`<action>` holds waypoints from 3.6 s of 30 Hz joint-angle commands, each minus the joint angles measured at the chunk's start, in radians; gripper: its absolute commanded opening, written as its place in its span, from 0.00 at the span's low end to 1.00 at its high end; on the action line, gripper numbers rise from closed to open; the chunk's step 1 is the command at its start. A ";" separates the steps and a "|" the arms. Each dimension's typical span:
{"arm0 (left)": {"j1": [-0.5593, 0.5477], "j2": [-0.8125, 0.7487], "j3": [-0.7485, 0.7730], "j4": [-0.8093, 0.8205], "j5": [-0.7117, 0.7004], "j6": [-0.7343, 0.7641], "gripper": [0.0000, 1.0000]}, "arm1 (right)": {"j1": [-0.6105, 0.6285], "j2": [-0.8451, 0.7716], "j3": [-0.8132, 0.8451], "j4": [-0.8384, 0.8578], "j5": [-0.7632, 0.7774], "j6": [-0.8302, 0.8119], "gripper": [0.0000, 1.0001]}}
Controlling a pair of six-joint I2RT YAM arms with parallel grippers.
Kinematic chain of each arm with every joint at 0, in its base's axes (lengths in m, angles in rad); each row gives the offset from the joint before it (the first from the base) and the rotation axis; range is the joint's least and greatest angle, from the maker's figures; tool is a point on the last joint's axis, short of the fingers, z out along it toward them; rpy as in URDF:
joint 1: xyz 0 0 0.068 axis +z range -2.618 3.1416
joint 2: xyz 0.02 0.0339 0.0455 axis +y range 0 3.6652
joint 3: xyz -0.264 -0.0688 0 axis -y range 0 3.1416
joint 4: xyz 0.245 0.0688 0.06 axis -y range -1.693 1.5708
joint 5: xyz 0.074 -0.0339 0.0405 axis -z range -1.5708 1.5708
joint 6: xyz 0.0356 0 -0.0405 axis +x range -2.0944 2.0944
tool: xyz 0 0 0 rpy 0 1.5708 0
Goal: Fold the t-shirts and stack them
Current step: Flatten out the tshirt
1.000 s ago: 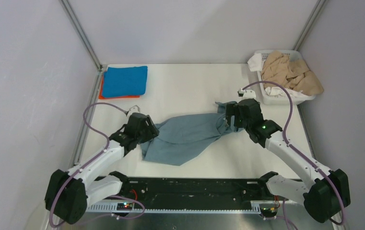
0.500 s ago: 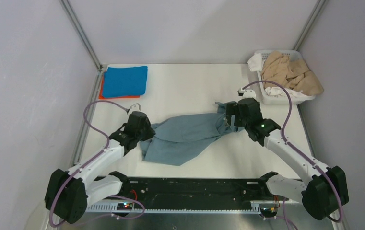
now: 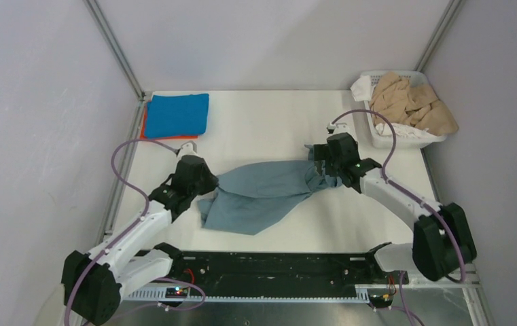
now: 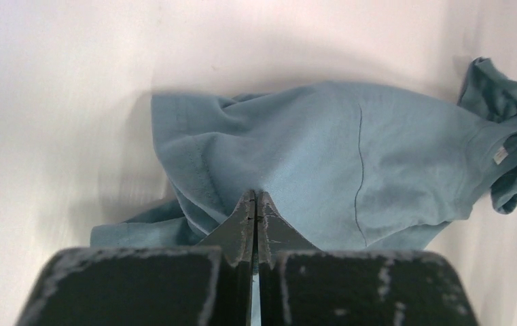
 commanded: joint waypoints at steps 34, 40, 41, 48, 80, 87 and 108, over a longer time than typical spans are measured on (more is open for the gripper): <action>-0.003 -0.579 0.609 0.024 -0.059 0.185 0.00 | -0.041 -0.754 0.495 -0.091 -0.298 0.029 0.00; -0.003 -0.546 0.770 0.024 0.057 0.209 0.00 | -0.050 -0.736 0.709 -0.153 -0.502 0.061 0.00; -0.003 -0.535 0.788 0.022 0.058 0.214 0.00 | -0.057 -0.725 0.725 -0.158 -0.524 0.069 0.00; -0.003 -0.333 0.950 0.022 -0.083 0.288 0.00 | -0.083 -0.610 0.809 -0.168 -0.428 0.055 0.00; 0.141 1.146 1.275 0.024 -0.132 0.277 0.86 | -0.314 0.528 0.474 0.348 -0.198 0.180 0.26; 0.135 0.955 1.180 0.009 0.036 0.234 1.00 | -0.279 0.474 0.594 0.098 0.036 0.127 0.98; -0.305 0.361 0.049 0.055 -0.027 -0.136 1.00 | -0.134 0.597 0.438 0.036 -0.441 0.204 0.93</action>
